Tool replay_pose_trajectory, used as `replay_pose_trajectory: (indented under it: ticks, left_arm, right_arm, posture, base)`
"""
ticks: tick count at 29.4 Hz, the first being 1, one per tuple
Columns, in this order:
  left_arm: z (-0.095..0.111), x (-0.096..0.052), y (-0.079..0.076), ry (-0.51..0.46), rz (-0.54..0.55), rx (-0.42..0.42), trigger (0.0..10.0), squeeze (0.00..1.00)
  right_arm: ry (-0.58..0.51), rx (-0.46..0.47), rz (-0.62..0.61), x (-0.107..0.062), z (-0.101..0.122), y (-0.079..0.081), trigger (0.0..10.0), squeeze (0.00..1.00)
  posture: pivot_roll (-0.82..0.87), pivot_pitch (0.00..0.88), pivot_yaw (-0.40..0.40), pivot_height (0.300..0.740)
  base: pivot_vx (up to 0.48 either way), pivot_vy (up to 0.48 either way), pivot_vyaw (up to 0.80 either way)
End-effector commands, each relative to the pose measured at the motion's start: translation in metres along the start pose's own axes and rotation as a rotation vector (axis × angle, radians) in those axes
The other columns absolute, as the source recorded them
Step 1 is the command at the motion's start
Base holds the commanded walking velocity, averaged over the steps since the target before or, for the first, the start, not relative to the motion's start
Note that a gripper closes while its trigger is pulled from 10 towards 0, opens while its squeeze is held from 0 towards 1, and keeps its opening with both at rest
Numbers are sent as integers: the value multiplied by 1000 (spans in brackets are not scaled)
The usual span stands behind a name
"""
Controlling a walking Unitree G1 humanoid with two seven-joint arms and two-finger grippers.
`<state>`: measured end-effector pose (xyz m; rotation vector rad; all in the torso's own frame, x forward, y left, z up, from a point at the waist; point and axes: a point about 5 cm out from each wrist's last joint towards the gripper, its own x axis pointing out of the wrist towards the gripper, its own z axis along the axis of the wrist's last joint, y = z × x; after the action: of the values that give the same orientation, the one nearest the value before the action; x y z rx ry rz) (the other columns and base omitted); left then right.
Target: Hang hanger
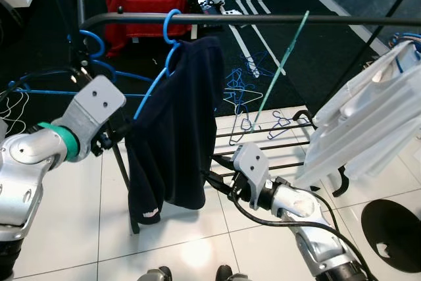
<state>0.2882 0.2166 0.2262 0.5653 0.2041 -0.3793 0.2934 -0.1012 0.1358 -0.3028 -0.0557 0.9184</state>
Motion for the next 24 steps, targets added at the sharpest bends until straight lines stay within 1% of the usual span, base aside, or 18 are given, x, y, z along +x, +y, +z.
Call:
replay_pose_trajectory:
  ticks: [1, 3, 4, 7, 8, 9, 10, 11, 12, 13, 14, 15, 16, 18, 19, 21, 23, 24]
  left_arm:
    - [-6, -1, -10, 21, -47, -73, 9490, 0]
    - [-6, -1, -10, 21, -47, -73, 9490, 0]
    - [-7, 0, -14, 21, -55, -102, 9490, 0]
    - [-7, 0, -14, 21, -55, -102, 9490, 0]
    - [-6, 3, -19, 17, -63, -133, 7020, 0]
    - [0, 8, -25, -9, -77, -196, 7294, 0]
    - [0, 8, -25, -9, -77, -196, 7294, 0]
    - [4, 9, -26, -22, -80, -217, 8431, 0]
    - [4, 9, -26, -22, -80, -217, 8431, 0]
    - [7, 10, -25, -32, -77, -232, 9333, 0]
    - [7, 10, -25, -32, -77, -232, 9333, 0]
    - [9, 11, -23, -38, -68, -247, 10000, 0]
    - [12, 11, -21, -45, -62, -265, 10000, 0]
    - [12, 11, -21, -45, -62, -265, 10000, 0]
    - [14, 12, -19, -49, -55, -288, 10000, 0]
    - [15, 13, -17, -43, -37, -302, 10000, 0]
    - [15, 13, -17, -43, -37, -302, 10000, 0]
    - [15, 15, -14, -36, -12, -308, 10000, 0]
  right_arm:
    - [14, 8, 8, -1, -5, 2, 10000, 0]
    - [14, 8, 8, -1, -5, 2, 10000, 0]
    - [13, 9, 9, -1, -5, 3, 10000, 0]
    - [13, 9, 9, -1, -5, 3, 10000, 0]
    - [13, 8, 9, -1, -4, 2, 10000, 0]
    - [18, 5, 5, -3, -5, 0, 10000, 0]
    - [18, 5, 5, -3, -5, 0, 10000, 0]
    - [19, 5, 4, -4, -5, 0, 10000, 0]
    - [19, 5, 4, -4, -5, 0, 10000, 0]
    - [20, 5, 3, -4, -5, 0, 10000, 0]
    - [20, 5, 3, -4, -5, 0, 10000, 0]
    - [18, 6, 4, -3, -5, 1, 10000, 0]
    - [17, 7, 5, -3, -5, 1, 10000, 0]
    - [17, 7, 5, -3, -5, 1, 10000, 0]
    - [15, 8, 6, -2, -5, 2, 10000, 0]
    - [13, 8, 7, -1, -5, 2, 10000, 0]
    - [13, 8, 7, -1, -5, 2, 10000, 0]
    - [12, 8, 7, -1, -4, 2, 10000, 0]
  posture:
    - [74, 123, 36, 740]
    - [74, 123, 36, 740]
    - [73, 123, 36, 740]
    - [73, 123, 36, 740]
    - [66, 123, 35, 740]
    - [66, 124, 36, 740]
    - [66, 124, 36, 740]
    - [65, 123, 37, 740]
    - [65, 123, 37, 740]
    - [66, 124, 36, 740]
    - [66, 124, 36, 740]
    - [65, 124, 37, 740]
    - [65, 124, 38, 740]
    - [65, 124, 38, 740]
    - [67, 124, 37, 740]
    - [63, 125, 38, 740]
    - [63, 125, 38, 740]
    - [62, 126, 38, 740]
  base:
    - [0, 0, 0]
    - [0, 0, 0]
    - [0, 0, 0]
    - [0, 0, 0]
    - [0, 0, 0]
    - [0, 0, 0]
    - [0, 0, 0]
    - [0, 0, 0]
    - [0, 0, 0]
    - [0, 0, 0]
    - [0, 0, 0]
    - [0, 0, 0]
    - [0, 0, 0]
    - [0, 0, 0]
    - [0, 0, 0]
    - [0, 0, 0]
    - [0, 0, 0]
    - [0, 0, 0]
